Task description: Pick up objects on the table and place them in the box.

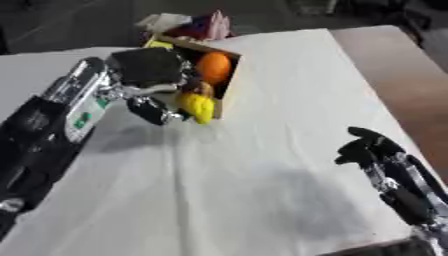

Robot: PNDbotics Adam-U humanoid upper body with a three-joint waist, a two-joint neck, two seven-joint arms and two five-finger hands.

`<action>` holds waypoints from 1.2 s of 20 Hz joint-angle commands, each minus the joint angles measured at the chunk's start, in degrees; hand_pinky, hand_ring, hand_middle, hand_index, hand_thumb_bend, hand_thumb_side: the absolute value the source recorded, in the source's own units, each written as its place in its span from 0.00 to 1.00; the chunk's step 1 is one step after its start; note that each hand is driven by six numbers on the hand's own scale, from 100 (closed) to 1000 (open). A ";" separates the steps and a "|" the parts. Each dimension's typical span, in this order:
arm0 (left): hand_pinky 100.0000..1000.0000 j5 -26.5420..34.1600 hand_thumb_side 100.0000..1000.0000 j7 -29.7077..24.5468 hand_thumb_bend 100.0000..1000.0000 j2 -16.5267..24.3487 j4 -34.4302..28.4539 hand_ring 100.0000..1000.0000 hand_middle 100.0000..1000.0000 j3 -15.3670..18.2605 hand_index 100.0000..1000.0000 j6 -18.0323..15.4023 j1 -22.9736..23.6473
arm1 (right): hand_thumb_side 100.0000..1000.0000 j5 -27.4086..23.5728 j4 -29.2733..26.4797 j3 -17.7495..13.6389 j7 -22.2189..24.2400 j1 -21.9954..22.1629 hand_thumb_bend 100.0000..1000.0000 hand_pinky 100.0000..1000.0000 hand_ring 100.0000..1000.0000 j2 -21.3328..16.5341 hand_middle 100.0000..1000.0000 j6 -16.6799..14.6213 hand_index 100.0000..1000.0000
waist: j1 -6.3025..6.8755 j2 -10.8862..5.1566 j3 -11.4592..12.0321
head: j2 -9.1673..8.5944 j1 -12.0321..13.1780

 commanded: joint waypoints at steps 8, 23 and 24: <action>0.64 -7.39 0.14 9.00 0.00 -0.06 14.35 0.48 0.45 11.39 0.62 9.95 -3.31 | 0.55 0.06 -0.68 0.02 0.14 -0.33 0.00 0.67 0.58 -0.31 0.57 0.12 0.87 | -0.26 -0.99 -0.64 | -0.74 0.25; 0.80 -9.99 0.20 21.61 0.16 -4.85 17.57 0.81 0.83 6.07 0.91 25.46 -4.65 | 0.55 -0.18 -0.71 0.26 0.45 -0.51 0.00 0.67 0.58 -0.13 0.57 0.18 0.87 | -0.33 -0.99 -1.12 | -0.97 0.56; 0.81 -9.22 0.29 22.41 0.13 -4.95 17.53 0.83 0.85 5.81 0.92 26.15 -4.60 | 0.55 -0.19 -0.70 0.27 0.47 -0.51 0.00 0.67 0.58 -0.14 0.57 0.18 0.87 | -0.32 -0.99 -1.12 | -0.96 0.56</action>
